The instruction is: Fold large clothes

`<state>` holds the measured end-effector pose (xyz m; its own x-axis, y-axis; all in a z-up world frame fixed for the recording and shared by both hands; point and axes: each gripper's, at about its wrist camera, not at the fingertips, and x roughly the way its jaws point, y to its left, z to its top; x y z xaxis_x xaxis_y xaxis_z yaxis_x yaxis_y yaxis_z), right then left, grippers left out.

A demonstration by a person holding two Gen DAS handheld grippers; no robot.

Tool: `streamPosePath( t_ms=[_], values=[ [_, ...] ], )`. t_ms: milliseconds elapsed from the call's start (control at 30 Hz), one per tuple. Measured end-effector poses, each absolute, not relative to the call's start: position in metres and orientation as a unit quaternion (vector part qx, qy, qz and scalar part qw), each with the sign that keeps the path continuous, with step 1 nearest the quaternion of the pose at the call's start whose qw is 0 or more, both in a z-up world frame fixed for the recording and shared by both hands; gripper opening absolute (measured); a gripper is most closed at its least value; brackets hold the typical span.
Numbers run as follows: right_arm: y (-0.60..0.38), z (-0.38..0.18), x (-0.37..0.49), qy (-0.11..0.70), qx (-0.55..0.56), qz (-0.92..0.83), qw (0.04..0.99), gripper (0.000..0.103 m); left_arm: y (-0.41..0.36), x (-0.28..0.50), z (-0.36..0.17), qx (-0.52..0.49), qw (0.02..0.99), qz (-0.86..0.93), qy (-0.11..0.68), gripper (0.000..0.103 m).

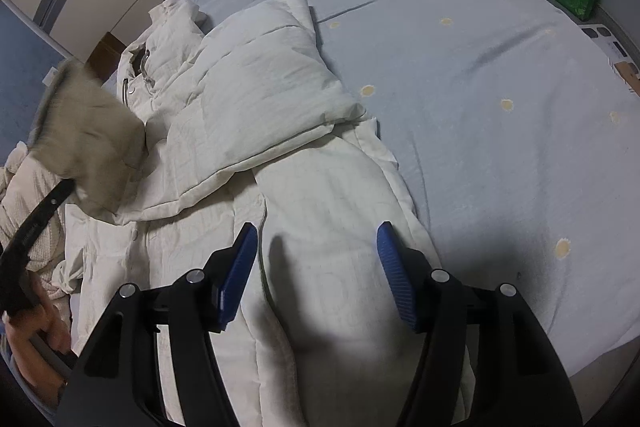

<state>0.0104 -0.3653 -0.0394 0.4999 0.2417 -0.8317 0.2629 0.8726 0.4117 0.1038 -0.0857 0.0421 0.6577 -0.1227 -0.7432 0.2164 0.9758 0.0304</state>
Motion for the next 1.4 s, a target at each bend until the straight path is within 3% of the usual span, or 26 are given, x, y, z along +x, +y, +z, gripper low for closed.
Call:
streamPosePath(
  t_ms=[367, 533, 567, 600, 633, 700, 767, 1033, 1400],
  values=[
    [-0.363, -0.040, 0.013, 0.504, 0.246, -0.007, 0.828, 0.059, 0.015, 0.111, -0.035, -0.040, 0.858, -0.015, 0.513, 0.004],
    [-0.362, -0.039, 0.013, 0.504, 0.245, -0.007, 0.828, 0.059, 0.045, 0.103, -0.044, -0.064, 0.852, 0.000, 0.519, 0.006],
    [-0.361, -0.039, 0.012, 0.504, 0.245, -0.008, 0.828, 0.059, 0.050, 0.101, -0.043, -0.066, 0.854, 0.001, 0.516, 0.013],
    [-0.361, -0.040, 0.013, 0.504, 0.244, -0.008, 0.828, 0.059, 0.055, 0.098, -0.039, -0.071, 0.856, -0.001, 0.513, 0.029],
    [-0.361, -0.040, 0.013, 0.505, 0.243, -0.007, 0.828, 0.059, 0.059, 0.095, -0.035, -0.073, 0.859, 0.002, 0.507, 0.038],
    [-0.360, -0.040, 0.014, 0.506, 0.241, -0.007, 0.828, 0.059, 0.068, 0.088, -0.023, -0.072, 0.869, 0.009, 0.489, 0.071],
    [-0.359, -0.040, 0.014, 0.506, 0.240, -0.007, 0.829, 0.059, 0.079, 0.083, -0.012, -0.074, 0.877, 0.015, 0.475, 0.080],
    [-0.353, -0.036, 0.013, 0.497, 0.223, 0.001, 0.839, 0.059, 0.157, 0.077, 0.012, -0.104, 0.882, 0.074, 0.453, 0.092],
    [-0.340, -0.033, 0.015, 0.505, 0.178, 0.004, 0.845, 0.059, 0.290, 0.056, 0.000, -0.202, 0.855, 0.166, 0.448, 0.093]
  ],
)
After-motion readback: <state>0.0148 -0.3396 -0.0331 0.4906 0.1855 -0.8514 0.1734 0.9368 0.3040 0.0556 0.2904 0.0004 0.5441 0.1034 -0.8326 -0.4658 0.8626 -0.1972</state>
